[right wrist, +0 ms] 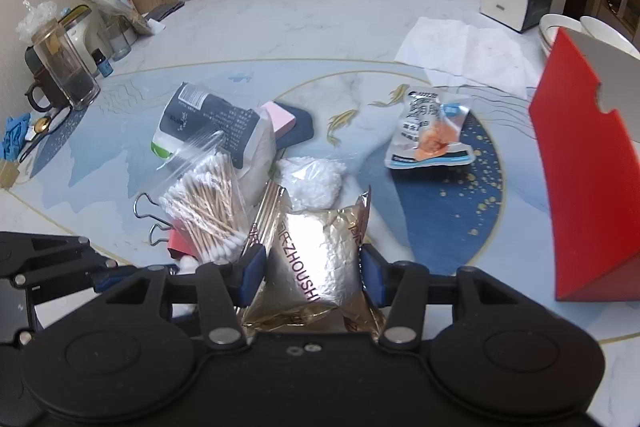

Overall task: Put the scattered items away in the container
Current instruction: 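Grasp the white tooth plush with the left tool while the right tool grasps the gold ZHOUSHI bag, then carry the tooth plush and gold bag with both tools into the shoebox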

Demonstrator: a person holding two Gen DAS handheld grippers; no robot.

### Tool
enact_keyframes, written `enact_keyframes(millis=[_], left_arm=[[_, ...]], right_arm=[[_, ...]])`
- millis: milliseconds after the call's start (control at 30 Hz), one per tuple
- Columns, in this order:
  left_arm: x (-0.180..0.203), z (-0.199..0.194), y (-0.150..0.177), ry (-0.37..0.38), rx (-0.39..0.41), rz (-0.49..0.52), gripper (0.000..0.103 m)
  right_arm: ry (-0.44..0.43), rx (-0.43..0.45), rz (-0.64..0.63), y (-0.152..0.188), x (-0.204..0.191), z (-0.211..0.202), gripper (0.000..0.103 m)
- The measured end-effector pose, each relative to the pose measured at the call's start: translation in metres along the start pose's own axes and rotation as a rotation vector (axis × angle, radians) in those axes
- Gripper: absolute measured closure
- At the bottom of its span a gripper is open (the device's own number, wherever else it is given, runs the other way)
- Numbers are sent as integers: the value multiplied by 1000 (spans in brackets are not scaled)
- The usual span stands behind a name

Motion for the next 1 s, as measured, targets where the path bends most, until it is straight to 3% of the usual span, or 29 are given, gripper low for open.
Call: enact_keyframes(millis=[567,1000], left_arm=[[19,-23,-35,-3,67,-15,71],[42,-40,-80,7,140,-19,71]], right_arm=[[-8,71,16,-5,37,-60,53],[26,155,28,-27,90,-114,53]])
Point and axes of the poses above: each gripper's, at about its wrist camera, not at the fingertips, and z roughly the way its jaws point, x to its right, y to its underside, the point moved 10 cm from there along z, roughly the way its jaws point, and after that the axes turned 11 degrees about -x, right-handed, at the moved point
